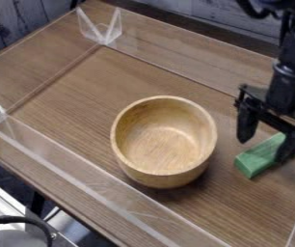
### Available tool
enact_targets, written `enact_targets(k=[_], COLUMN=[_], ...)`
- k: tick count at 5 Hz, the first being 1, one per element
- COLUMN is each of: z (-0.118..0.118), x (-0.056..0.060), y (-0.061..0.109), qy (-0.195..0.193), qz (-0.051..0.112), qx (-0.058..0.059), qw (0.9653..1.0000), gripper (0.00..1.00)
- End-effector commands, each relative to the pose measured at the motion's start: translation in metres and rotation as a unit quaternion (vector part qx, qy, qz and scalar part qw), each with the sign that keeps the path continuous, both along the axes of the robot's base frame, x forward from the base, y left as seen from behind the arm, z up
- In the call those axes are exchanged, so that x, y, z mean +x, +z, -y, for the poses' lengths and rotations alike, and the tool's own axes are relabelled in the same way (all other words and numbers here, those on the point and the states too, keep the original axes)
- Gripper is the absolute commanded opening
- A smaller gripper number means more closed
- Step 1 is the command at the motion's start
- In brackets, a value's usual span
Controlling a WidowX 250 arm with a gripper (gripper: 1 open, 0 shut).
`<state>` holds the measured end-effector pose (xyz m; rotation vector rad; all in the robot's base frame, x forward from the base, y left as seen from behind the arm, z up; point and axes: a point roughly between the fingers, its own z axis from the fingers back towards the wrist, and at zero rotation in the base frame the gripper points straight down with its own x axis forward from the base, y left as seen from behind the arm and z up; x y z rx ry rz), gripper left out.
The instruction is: Put the green block in the brown bowl
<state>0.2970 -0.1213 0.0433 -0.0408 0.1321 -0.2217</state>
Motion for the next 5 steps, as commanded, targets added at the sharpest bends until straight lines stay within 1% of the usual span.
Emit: enact_targets(k=[1, 3, 4, 5], z=[0.011, 0.016, 0.018, 0.017], x=[0.018, 0.032, 0.04, 0.044], y=[0.01, -0.005, -0.007, -0.009], qy=[-0.007, -0.011, -0.012, -0.013], qz=[0.034, 0.03, 0.028, 0.024], qx=[-0.01, -0.006, -0.001, 0.002], qw=[0.9993, 0.9995, 0.9995, 0.9996], gripper=[1.0, 1.0, 1.0, 1.0])
